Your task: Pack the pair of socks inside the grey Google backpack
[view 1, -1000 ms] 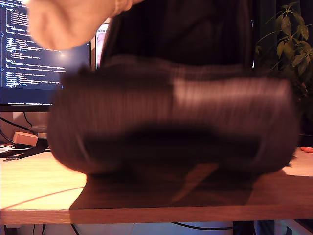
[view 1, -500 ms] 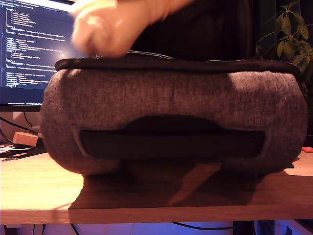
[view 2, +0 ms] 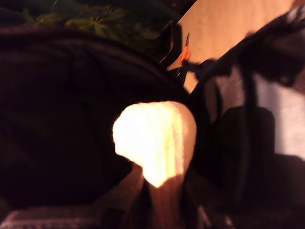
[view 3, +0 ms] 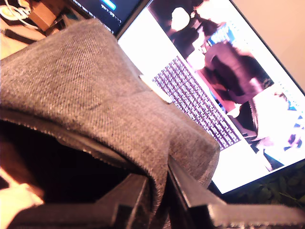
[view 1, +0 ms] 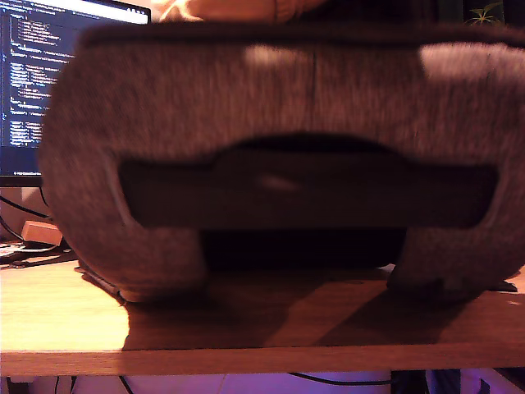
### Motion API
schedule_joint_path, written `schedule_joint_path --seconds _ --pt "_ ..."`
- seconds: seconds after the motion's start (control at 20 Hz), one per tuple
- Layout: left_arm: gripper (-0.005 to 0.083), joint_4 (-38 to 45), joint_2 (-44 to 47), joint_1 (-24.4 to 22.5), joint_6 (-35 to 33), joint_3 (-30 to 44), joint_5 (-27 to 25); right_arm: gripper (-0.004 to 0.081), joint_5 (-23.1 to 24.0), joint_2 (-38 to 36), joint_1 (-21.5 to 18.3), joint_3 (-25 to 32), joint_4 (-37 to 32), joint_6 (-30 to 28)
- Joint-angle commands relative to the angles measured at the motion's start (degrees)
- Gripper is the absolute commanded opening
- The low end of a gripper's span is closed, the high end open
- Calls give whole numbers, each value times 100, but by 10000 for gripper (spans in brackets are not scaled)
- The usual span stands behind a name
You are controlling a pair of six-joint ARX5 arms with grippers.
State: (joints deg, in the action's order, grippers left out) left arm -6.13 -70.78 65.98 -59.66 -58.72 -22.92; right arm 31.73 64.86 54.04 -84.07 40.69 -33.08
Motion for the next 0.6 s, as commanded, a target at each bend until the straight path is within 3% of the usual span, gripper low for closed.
schedule_joint_path --seconds 0.0,0.1,0.45,0.55 --pt "-23 334 -138 -4 -236 -24 -55 -13 -28 -120 35 -409 -260 35" --pt "-23 560 -168 -31 -599 -24 -79 -13 -28 -118 33 -450 -238 33" --pt "-23 911 -376 -400 -684 -24 -66 -13 -28 -90 107 -487 -214 31" --pt "50 938 -479 -431 -680 -24 -2 -13 -28 -90 107 -487 -197 28"
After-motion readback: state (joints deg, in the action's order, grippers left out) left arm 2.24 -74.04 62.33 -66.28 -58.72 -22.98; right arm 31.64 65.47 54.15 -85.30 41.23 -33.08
